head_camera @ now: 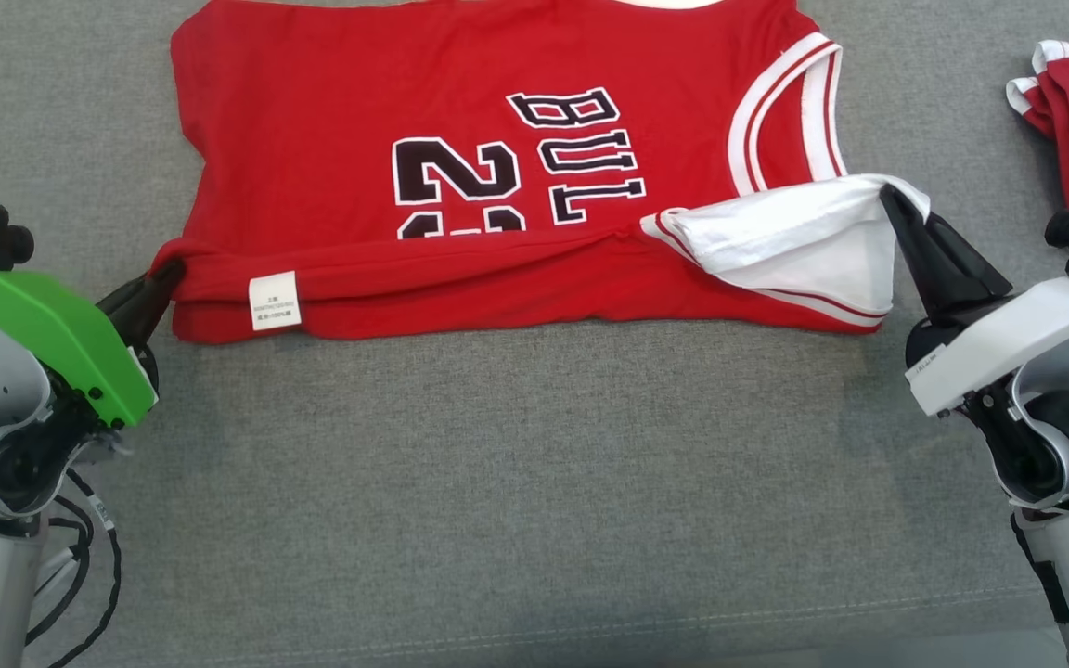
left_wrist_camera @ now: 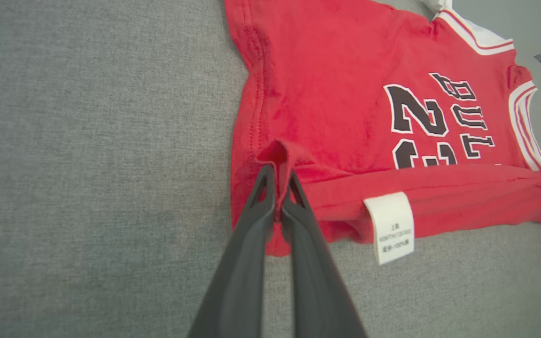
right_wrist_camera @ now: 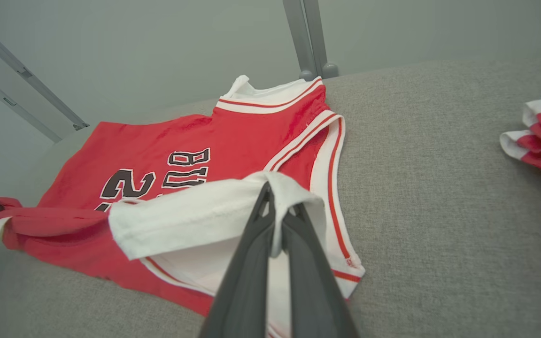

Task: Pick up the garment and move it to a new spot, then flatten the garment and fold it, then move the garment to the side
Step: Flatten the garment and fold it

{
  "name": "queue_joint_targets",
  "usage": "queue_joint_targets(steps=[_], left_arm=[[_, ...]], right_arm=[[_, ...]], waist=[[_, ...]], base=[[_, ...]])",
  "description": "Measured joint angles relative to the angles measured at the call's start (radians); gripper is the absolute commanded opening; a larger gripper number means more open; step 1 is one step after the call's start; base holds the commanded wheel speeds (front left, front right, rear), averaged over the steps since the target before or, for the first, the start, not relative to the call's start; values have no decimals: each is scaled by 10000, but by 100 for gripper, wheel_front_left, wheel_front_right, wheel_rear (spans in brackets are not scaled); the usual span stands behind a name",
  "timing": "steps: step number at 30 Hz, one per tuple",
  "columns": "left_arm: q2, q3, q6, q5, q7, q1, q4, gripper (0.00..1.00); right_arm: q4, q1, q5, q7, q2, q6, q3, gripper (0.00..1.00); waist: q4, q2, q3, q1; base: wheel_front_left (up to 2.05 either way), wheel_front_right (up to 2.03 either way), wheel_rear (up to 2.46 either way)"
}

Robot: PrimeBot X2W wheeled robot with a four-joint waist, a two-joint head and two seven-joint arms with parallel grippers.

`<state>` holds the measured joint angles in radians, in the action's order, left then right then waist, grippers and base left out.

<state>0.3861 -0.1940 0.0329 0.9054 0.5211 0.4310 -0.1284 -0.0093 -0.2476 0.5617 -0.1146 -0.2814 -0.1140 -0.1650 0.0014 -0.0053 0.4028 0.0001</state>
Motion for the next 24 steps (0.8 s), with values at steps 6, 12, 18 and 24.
queue_joint_targets(steps=[6, 12, 18, 24], left_arm=[[115, -8, -343, 58, 606, 209, -268, 0], [79, -127, -433, 40, 853, 740, -470, 0], [79, -56, -690, -314, 719, 882, -734, 100], [92, 477, -786, -410, -10, 968, -823, 100]], right_arm=[[380, -701, 0, -278, -13, 0, -198, 0], [913, -1340, -90, -495, -52, -2, -407, 0], [1244, -1707, -265, -535, -23, -2, -614, 100], [1277, -1710, -265, -56, -38, 2, -318, 100]], waist=[[-225, 0, 176, 1], [-360, 0, 331, 0], [-368, 0, 368, 0], [-363, 0, 284, 0]], base=[[0, 0, 0], [0, 0, 0], [0, 0, 0], [0, 0, 0]])
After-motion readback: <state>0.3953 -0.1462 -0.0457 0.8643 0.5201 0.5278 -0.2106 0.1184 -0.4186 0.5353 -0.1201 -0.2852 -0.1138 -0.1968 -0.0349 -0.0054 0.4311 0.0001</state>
